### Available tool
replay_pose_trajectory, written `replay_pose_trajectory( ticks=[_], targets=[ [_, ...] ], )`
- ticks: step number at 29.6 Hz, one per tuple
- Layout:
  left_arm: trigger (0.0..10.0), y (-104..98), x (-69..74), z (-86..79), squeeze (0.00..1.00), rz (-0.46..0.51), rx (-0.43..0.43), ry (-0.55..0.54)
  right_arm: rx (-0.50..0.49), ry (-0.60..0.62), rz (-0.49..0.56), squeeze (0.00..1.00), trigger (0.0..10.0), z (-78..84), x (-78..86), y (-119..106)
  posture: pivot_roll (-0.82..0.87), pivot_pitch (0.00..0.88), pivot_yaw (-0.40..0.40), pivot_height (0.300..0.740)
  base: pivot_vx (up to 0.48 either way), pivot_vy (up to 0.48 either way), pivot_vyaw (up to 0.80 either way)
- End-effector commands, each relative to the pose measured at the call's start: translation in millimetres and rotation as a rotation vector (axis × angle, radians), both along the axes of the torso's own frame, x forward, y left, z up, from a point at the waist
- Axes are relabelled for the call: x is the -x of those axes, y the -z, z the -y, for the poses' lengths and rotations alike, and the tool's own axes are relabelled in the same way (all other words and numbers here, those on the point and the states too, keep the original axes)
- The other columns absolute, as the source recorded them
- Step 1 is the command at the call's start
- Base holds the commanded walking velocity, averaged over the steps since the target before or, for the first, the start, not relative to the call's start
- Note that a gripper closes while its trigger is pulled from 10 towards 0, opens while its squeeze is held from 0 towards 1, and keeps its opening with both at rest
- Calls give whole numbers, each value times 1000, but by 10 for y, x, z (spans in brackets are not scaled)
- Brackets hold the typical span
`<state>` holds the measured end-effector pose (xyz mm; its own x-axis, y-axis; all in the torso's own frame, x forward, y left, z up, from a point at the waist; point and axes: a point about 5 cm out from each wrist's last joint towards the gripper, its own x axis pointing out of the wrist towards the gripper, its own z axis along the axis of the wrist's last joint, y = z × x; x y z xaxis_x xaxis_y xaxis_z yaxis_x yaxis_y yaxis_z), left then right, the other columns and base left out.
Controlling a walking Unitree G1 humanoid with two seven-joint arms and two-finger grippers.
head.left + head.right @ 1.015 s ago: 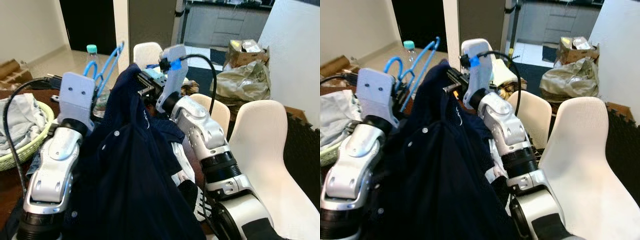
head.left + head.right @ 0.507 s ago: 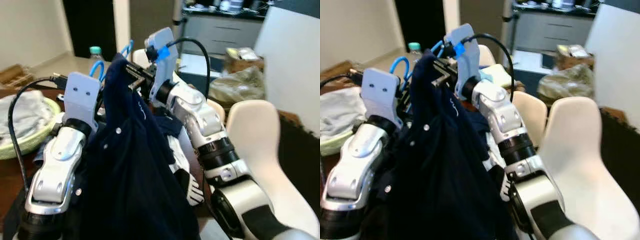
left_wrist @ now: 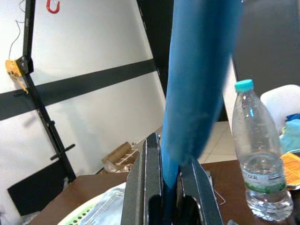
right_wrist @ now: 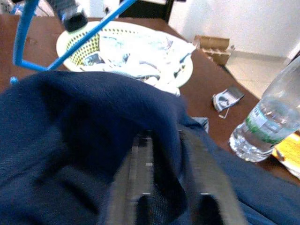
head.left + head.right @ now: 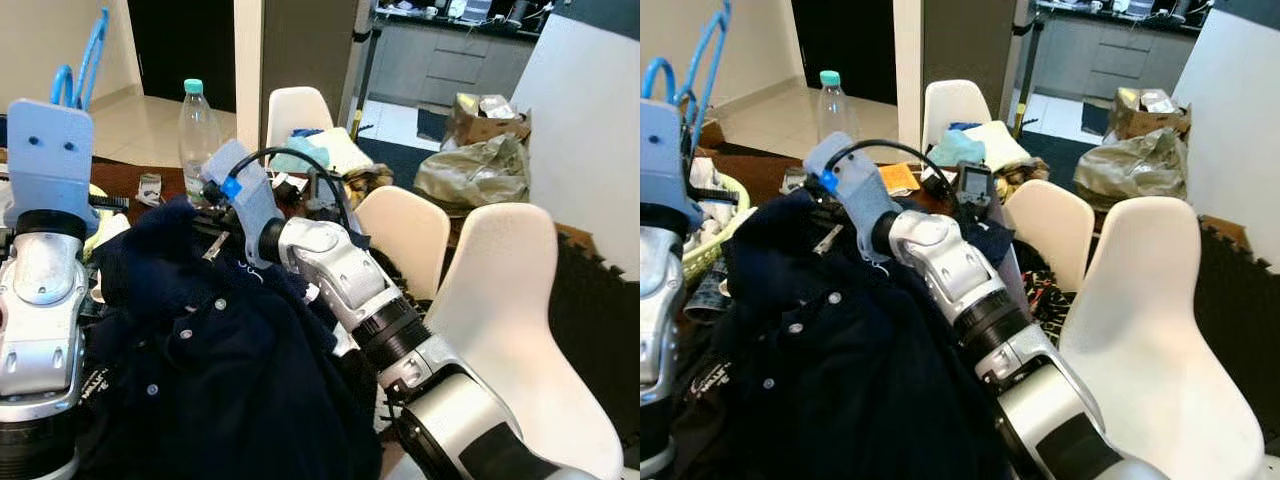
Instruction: Hang hanger
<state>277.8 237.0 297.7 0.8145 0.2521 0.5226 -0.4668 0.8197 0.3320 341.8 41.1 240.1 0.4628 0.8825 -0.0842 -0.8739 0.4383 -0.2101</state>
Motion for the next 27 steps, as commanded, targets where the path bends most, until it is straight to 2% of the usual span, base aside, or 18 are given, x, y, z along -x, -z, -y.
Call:
replay_pose_trajectory(
  ticks=[1, 16, 17, 18, 19, 20, 21, 23, 24, 25, 26, 27],
  targets=[
    [10000, -41, -8, 4, 0, 7, -18, -15, 17, -3, -36, 1000, 10000, 14, 3, 96, 235, 0, -82, 740, 0, 0, 0],
    [10000, -42, -21, 42, 0, 3, -20, 1, 35, -37, -69, 1000, 10000, -25, 57, 220, 234, 0, -81, 740, 0, 0, 0],
    [10000, -75, -48, 130, 0, -2, -10, 108, 51, -41, -72, 1000, 10000, 86, 23, 217, 235, 0, -82, 740, 0, 0, 0],
    [10000, -75, -48, 130, 0, -2, -10, 108, 51, -41, -72, 1000, 10000, 86, 23, 217, 235, 0, -82, 740, 0, 0, 0],
    [10000, -165, -66, 239, 0, 3, 4, 256, 17, -39, -70, 1000, 10000, 328, -64, 105, 233, 0, -81, 740, 0, 0, 0],
    [10000, -165, -66, 239, 0, 3, 4, 256, 17, -39, -70, 1000, 10000, 328, -64, 105, 233, 0, -81, 740, 0, 0, 0],
    [10000, -259, -72, 322, 0, 14, 23, 388, -43, -32, -57, 1000, 10000, 571, -135, -39, 231, 0, -80, 740, 0, 0, 0],
    [10000, -259, -72, 322, 0, 14, 23, 388, -43, -32, -57, 1000, 10000, 571, -135, -39, 231, 0, -80, 740, 0, 0, 0],
    [10000, -323, -68, 371, 0, 24, 32, 469, -87, -28, -42, 1000, 10000, 731, -169, -145, 231, 0, -80, 740, 0, 0, 0],
    [10000, -323, -68, 371, 0, 24, 32, 469, -87, -28, -42, 1000, 10000, 731, -169, -145, 231, 0, -80, 740, 0, 0, 0],
    [10000, -416, -69, 371, 0, 39, 28, 513, -229, 13, -14, 1000, 10000, 931, -221, -342, 229, 0, -76, 740, 0, 0, 0],
    [10000, -416, -69, 371, 0, 39, 28, 513, -229, 13, -14, 1000, 10000, 931, -221, -342, 229, 0, -76, 740, 0, 0, 0]
  ],
)
